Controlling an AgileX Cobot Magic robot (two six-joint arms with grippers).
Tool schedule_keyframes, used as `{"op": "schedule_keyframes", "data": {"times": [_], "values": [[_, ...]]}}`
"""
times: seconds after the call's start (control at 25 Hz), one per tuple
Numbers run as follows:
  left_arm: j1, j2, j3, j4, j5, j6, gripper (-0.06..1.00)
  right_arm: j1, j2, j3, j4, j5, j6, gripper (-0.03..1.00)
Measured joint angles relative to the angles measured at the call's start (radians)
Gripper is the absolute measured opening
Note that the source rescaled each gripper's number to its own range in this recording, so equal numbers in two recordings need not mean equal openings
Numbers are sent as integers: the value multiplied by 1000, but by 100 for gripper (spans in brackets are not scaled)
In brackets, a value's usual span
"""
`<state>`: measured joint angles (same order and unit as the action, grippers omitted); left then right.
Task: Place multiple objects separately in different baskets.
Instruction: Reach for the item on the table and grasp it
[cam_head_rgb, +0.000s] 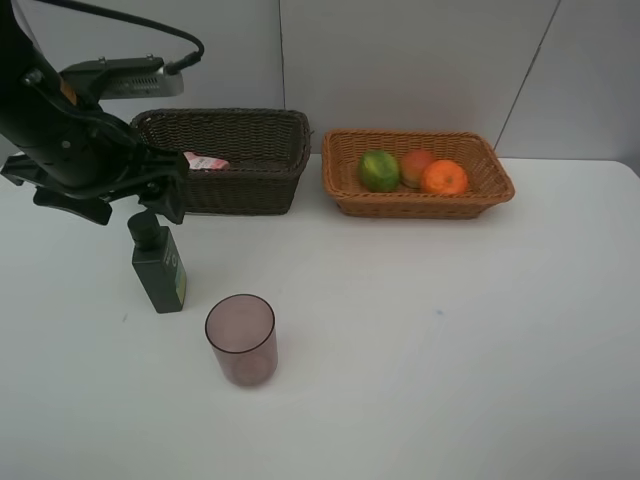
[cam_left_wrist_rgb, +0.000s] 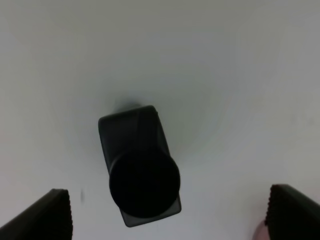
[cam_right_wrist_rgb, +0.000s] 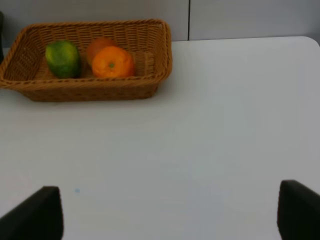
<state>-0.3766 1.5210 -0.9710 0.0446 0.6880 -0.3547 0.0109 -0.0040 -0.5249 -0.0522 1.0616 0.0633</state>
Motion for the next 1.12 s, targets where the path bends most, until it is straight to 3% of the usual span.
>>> {"op": "schedule_keyframes", "data": {"times": [0.32, 0.76, 1.12], "values": [[0, 3, -1, 49, -18, -82, 100, 0, 0, 0, 0, 0, 0, 89], [-11, 164, -191, 50, 202, -99, 100, 0, 0, 0, 0, 0, 0, 89], [-23, 279, -195, 51, 197, -108, 100, 0, 0, 0, 0, 0, 0, 89]]}}
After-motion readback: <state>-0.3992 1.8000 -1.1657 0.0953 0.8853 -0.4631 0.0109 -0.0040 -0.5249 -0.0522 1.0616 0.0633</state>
